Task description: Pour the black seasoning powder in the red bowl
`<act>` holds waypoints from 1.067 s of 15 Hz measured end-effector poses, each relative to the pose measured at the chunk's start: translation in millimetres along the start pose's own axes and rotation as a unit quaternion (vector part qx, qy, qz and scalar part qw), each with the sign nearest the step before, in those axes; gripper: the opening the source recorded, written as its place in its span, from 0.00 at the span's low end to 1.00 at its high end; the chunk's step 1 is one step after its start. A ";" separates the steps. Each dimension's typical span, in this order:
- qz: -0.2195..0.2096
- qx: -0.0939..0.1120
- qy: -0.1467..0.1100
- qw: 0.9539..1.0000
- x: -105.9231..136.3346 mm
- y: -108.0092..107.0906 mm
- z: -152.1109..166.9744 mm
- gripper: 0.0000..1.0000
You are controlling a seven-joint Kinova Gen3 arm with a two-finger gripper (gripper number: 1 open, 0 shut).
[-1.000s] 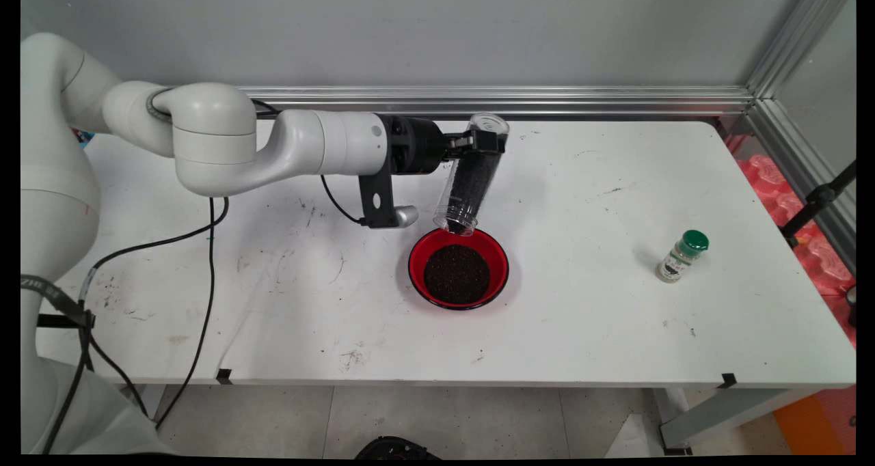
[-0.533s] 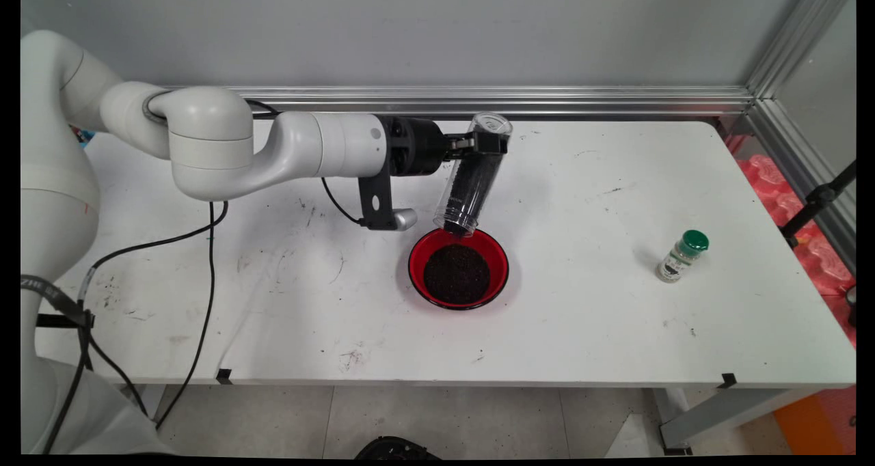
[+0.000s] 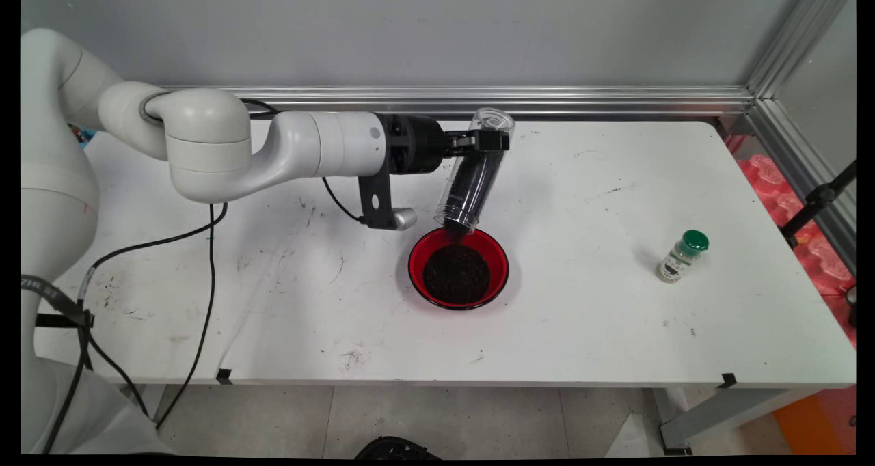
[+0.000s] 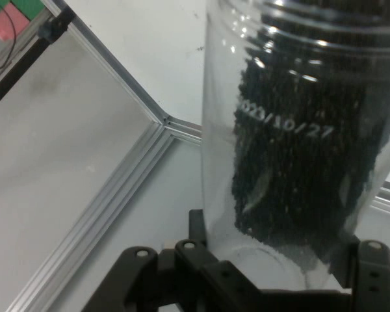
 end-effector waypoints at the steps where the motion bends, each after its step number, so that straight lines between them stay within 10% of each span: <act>1: 0.001 0.001 -0.001 1.000 -0.1 -0.5 -0.1 0.00; 16: 0.018 0.016 -0.019 1.000 -5.8 -3.8 -0.1 0.00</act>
